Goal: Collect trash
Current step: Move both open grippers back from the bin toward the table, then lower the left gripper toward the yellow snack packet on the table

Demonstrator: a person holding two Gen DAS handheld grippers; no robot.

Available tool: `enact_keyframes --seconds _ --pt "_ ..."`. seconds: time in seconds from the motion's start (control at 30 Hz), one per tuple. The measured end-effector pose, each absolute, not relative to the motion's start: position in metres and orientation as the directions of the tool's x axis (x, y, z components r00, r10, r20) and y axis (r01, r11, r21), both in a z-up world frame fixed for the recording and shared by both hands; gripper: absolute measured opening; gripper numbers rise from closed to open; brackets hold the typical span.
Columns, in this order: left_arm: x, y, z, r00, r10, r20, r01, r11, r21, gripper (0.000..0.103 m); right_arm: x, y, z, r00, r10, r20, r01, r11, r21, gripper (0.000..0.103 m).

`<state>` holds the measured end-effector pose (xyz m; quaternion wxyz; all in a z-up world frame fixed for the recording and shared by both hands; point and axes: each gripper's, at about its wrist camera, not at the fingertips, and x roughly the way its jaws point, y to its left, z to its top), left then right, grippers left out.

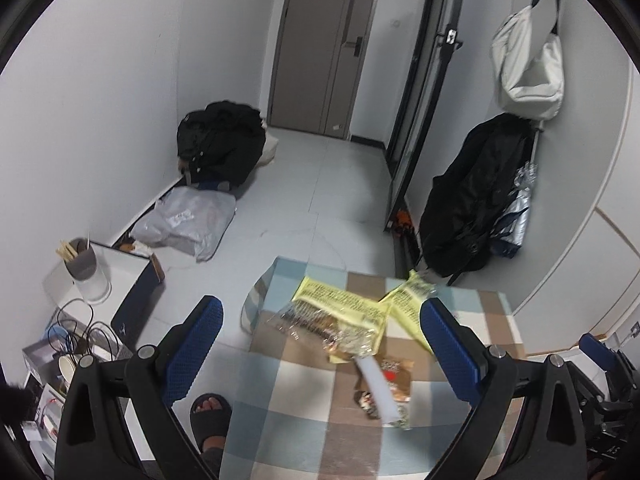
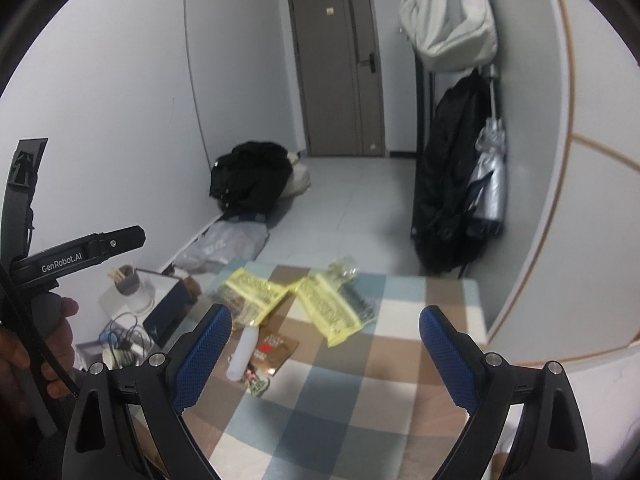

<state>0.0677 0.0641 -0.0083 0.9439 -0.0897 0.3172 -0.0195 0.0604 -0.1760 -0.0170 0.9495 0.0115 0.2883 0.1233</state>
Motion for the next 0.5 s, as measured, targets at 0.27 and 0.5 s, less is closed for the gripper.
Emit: enact_keyframes --seconds 0.27,0.5 --pt "0.077 0.083 -0.033 0.774 -0.088 -0.627 -0.034 0.983 -0.181 0.097 0.083 -0.162 -0.044 0.748 0.241 -0.618 -0.235 0.967 0.093 0.095" --pt "0.091 0.100 -0.042 0.748 -0.078 -0.659 -0.065 0.980 -0.190 0.097 0.110 -0.145 -0.061 0.692 0.263 -0.672 -0.261 0.959 0.106 0.095"
